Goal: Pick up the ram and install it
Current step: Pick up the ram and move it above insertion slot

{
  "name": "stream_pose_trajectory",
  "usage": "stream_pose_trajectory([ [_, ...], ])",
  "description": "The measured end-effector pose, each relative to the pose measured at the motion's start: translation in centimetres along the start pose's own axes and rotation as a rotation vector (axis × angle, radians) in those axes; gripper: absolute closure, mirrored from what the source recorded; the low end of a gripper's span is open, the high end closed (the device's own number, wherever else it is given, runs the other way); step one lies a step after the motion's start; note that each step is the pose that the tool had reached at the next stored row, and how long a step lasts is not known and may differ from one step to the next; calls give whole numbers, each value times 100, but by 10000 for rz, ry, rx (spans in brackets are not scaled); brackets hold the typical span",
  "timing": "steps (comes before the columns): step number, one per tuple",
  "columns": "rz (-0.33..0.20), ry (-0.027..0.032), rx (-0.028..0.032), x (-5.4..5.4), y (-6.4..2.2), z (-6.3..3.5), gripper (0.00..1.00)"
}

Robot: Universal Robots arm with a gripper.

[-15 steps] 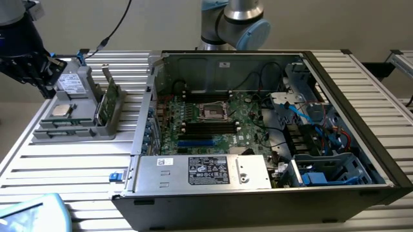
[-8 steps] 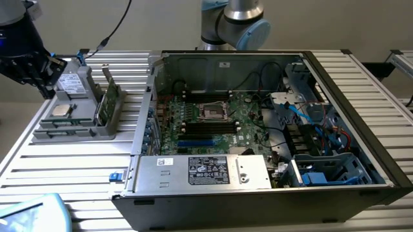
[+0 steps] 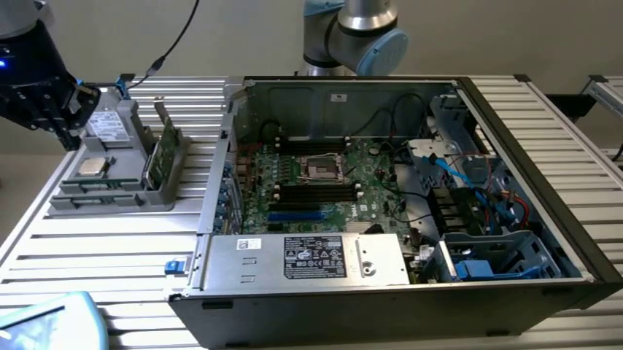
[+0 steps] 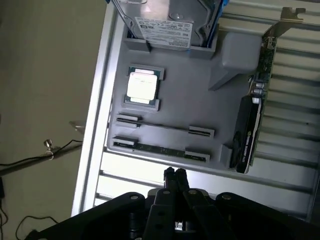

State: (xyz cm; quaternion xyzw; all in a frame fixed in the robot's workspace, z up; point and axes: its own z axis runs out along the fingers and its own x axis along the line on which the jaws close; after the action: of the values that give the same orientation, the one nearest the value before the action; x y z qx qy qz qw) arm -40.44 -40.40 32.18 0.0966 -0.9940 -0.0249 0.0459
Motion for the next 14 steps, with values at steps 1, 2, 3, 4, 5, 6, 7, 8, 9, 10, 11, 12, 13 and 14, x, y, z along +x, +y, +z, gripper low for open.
stream_pose_trajectory([
  [1, -180, 10, 16, 0, 0, 0, 89],
  [2, -363, 21, 32, 0, 0, 1, 89],
  [3, -542, 31, 47, 0, 0, 1, 89],
  [4, -727, 43, 64, 0, 0, 2, 89],
  [5, -905, 54, 79, 0, 0, 2, 89],
  [6, -1090, 64, 95, 0, 0, 3, 89],
  [7, -1274, 74, 111, 0, 0, 3, 89],
  [8, -1459, 86, 127, 0, 0, 4, 89],
  [9, -1631, 96, 142, 0, 0, 4, 89],
  [10, -1816, 107, 158, 0, 0, 5, 89],
  [11, -2000, 117, 174, -1, 0, 6, 89],
  [12, -2179, 128, 190, -1, 0, 6, 89],
  [13, -2364, 139, 206, -1, 0, 7, 89],
  [14, -2542, 150, 221, -1, 0, 7, 89],
])
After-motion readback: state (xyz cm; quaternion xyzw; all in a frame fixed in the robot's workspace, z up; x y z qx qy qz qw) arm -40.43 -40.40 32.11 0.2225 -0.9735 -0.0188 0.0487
